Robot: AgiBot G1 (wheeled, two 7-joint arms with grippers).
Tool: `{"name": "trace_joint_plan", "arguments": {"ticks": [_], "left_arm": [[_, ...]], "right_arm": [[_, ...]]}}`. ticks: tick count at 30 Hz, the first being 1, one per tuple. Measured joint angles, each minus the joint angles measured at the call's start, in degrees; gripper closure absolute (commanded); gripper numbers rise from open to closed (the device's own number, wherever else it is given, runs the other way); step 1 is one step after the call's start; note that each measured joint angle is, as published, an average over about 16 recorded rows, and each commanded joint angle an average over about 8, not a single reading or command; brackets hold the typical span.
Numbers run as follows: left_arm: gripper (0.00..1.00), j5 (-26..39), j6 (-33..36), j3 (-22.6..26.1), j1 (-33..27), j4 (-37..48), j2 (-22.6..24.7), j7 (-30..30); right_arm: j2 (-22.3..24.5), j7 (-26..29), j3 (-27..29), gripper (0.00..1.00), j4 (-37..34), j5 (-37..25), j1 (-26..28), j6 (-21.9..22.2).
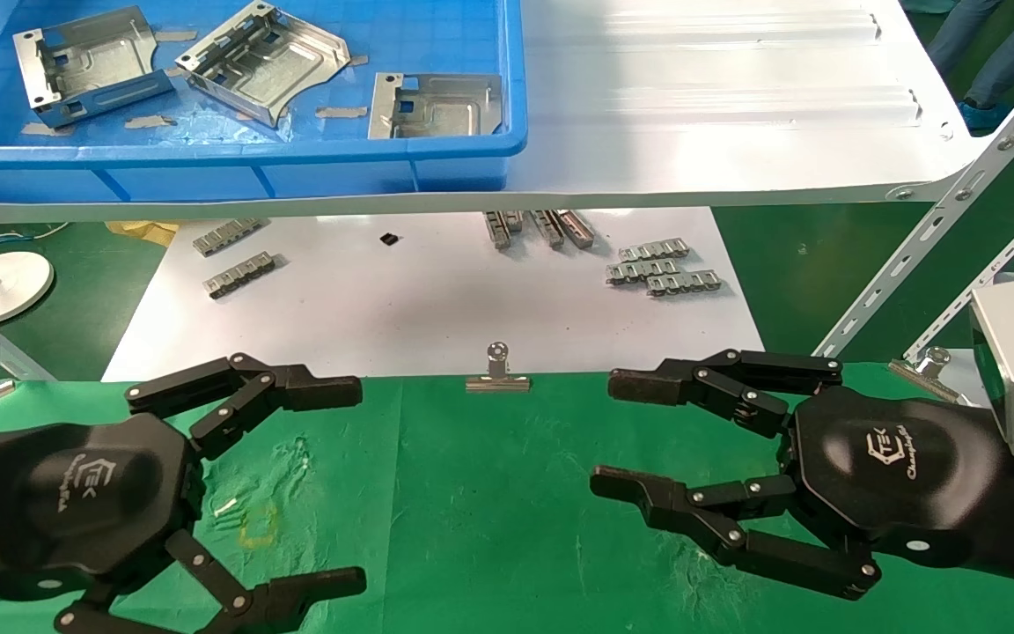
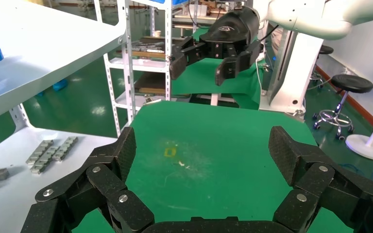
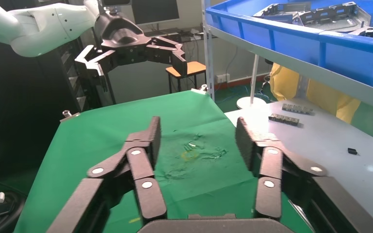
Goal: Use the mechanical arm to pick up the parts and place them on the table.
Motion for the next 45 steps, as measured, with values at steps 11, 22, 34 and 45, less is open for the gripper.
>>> {"name": "trace_joint_plan", "arguments": {"ticks": [11, 22, 34, 45], "left_arm": [[0.0, 0.0, 0.0, 0.0, 0.0, 0.0, 0.0, 0.0], [0.0, 0.0, 0.0, 0.0, 0.0, 0.0, 0.0, 0.0], [0.0, 0.0, -0.1, -0.1, 0.0, 0.0, 0.0, 0.1], [0.0, 2.3, -9.1, -1.7, -4.4, -0.2, 1.3, -0.4]], "right_arm": [[0.0, 0.0, 0.0, 1.0, 0.0, 0.0, 0.0, 0.0], [0.0, 0.0, 0.0, 1.0, 0.0, 0.0, 0.0, 0.0], [0.0, 0.0, 0.0, 1.0, 0.0, 0.0, 0.0, 0.0], [0.0, 0.0, 0.0, 1.0, 0.0, 0.0, 0.0, 0.0]]}}
